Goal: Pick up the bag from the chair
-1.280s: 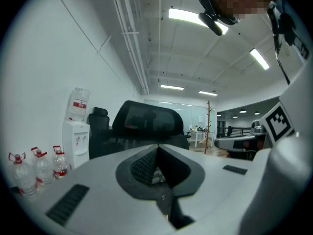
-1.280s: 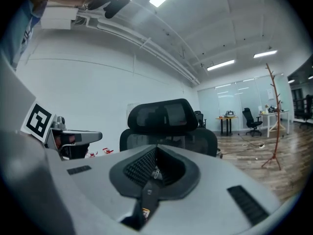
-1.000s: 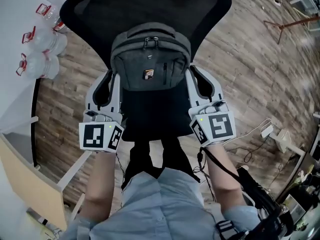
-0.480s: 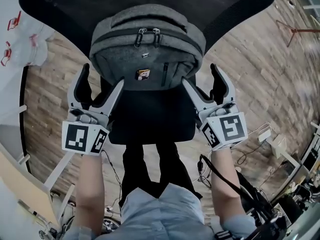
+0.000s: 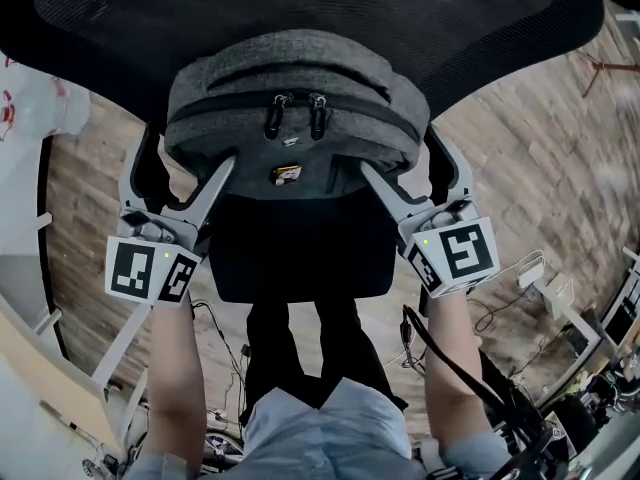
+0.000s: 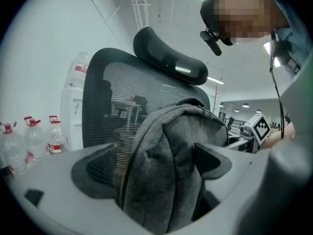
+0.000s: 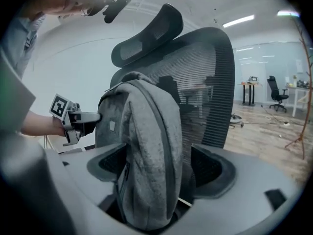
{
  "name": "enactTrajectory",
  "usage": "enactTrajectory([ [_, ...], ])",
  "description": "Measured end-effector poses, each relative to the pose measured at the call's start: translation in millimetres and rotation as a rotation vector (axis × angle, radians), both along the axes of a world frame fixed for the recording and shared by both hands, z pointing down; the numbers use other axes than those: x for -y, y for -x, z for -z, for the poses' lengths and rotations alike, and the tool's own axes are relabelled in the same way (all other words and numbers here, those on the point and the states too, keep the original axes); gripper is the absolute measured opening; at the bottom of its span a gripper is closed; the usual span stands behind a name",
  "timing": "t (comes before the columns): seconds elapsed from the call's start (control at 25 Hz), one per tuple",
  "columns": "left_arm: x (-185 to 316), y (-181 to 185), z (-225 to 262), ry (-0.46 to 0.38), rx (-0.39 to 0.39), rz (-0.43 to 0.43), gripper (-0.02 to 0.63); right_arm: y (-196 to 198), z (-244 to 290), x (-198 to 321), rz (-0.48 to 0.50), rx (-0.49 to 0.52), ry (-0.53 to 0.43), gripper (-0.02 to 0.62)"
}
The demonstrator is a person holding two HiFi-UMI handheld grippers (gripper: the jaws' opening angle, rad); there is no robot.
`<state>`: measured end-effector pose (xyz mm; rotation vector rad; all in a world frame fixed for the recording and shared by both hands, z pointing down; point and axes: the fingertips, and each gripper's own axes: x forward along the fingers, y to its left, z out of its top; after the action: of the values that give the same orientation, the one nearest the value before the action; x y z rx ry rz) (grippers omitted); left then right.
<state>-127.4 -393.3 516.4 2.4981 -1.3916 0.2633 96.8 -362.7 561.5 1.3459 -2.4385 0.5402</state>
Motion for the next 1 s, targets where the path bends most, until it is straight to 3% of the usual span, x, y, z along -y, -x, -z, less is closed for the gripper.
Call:
enactTrajectory([
  [0.12,6,0,1,-0.002,-0.011,-0.017,0.514,0,-3,7,0.027,0.017,0.001,0.413],
  [0.28,14,-16,-6,0.009,-0.012,-0.113,0.543,16,-10,9,0.109,0.001,0.006,0.417],
  [0.36,17,-21,-8,-0.006,0.009,-0.119,0.551,31,-10,8,0.153,-0.033,-0.018,0.419],
  [0.52,19,-26,-8,-0.013,0.023,-0.109,0.544,27,-12,11,0.146,-0.034,-0.015,0.412],
  [0.72,18,-27,-12,-0.004,0.033,-0.116,0.365,22,-20,9,0.118,-0.023,0.001,0.325],
  [1.0,0,-29,-9,-0.008,0.036,-0.108,0.239,19,-18,-1,0.128,-0.025,0.006,0.204],
])
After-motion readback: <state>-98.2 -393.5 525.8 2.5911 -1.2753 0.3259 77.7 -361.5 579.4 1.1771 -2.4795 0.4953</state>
